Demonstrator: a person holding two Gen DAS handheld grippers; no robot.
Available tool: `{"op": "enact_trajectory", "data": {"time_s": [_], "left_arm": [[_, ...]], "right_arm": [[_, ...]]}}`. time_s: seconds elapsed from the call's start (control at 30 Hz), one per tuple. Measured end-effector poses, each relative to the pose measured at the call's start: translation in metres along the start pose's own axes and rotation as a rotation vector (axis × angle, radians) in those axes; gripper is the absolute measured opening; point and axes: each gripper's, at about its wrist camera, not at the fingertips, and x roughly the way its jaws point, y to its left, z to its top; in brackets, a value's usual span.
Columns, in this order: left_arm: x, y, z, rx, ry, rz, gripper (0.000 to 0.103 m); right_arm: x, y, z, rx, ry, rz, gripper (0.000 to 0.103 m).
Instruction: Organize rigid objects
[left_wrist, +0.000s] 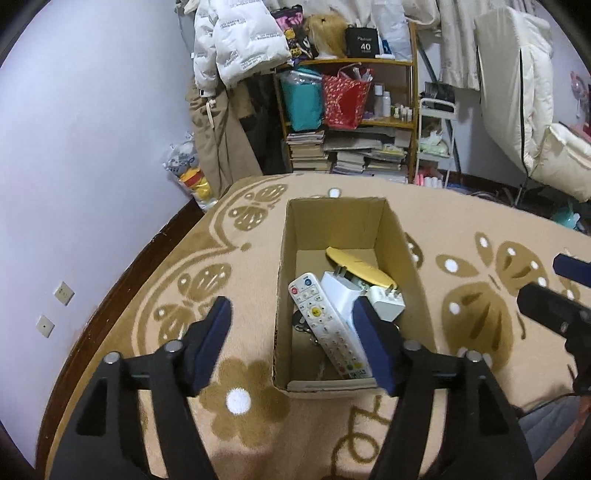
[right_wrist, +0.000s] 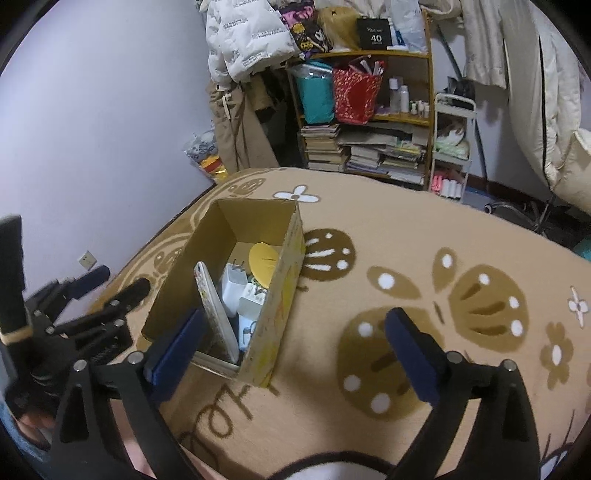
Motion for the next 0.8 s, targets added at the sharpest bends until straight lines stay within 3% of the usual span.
{"op": "enact_trajectory", "data": {"time_s": [0.13,0.33,0.5,0.8], "left_arm": [[-0.019,0.001,-0.001,-0.012,-0.051,0.009,0.09],[-0.046,-0.004,-0.006,0.02,-0.118,0.023,0.1],[-0.064,-0.005,-0.013,0.022,-0.173,0.029,0.101],[-0.085,-0.003,-0.022,-0.008,-0.251,0.043,0.101]], "right_arm": [[-0.015,-0.001,-0.007,-0.005,-0.04,-0.005,0.103],[-0.03,-0.005,-0.014,0.011,-0.095,-0.042,0.103],[-0.039,-0.009,-0.018,0.02,-0.118,-0.041,0.103],[-0.067,-0.009,-0.027,0.025,-0.242,-0.034,0.103]]}}
